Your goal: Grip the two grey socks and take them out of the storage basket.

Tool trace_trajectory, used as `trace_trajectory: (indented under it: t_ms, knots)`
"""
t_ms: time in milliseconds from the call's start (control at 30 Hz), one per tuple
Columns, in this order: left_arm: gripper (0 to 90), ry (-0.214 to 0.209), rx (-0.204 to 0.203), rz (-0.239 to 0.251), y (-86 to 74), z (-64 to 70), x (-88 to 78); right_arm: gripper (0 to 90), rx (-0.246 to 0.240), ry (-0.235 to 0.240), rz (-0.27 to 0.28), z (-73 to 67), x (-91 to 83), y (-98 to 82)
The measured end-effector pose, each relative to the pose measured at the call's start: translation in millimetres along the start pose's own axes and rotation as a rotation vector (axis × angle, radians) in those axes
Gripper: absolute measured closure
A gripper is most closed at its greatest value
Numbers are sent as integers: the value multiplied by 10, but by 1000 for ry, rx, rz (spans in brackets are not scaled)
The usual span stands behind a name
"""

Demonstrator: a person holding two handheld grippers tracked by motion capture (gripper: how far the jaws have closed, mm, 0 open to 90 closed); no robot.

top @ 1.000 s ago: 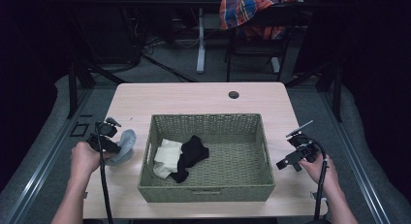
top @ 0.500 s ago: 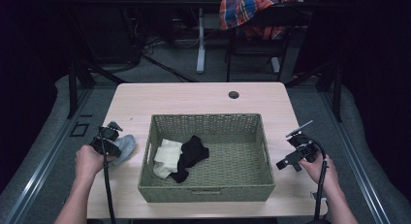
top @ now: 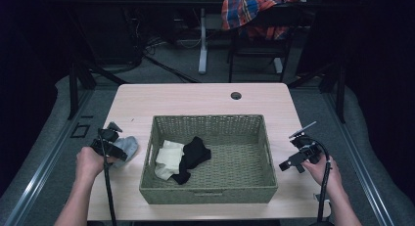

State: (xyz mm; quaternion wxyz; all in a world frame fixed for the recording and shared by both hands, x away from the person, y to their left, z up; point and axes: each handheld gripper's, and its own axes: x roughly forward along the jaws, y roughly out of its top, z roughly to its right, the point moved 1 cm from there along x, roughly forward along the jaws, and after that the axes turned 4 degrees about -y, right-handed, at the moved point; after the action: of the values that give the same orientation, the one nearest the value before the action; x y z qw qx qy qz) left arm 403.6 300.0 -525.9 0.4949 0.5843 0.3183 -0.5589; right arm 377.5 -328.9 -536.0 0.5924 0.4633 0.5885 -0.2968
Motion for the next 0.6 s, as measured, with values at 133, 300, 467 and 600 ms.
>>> trace_trajectory:
  t_ms: [133, 300, 467, 600]
  knots:
    - [213, 14, -5, 66, -37, 23, -245, 13, 1, 0, 3, -2, -3, -1]
    - [130, 36, 14, 121, -96, 134, -475, 12, 16, 1, 13, 4, -2, -8]
    - [70, 44, 27, 149, -183, 241, -575, 13, 42, -3, 37, 13, -6, -28]
    - [32, 63, 34, 149, -253, 324, -585, 12, 62, 3, 65, 10, -7, -35]
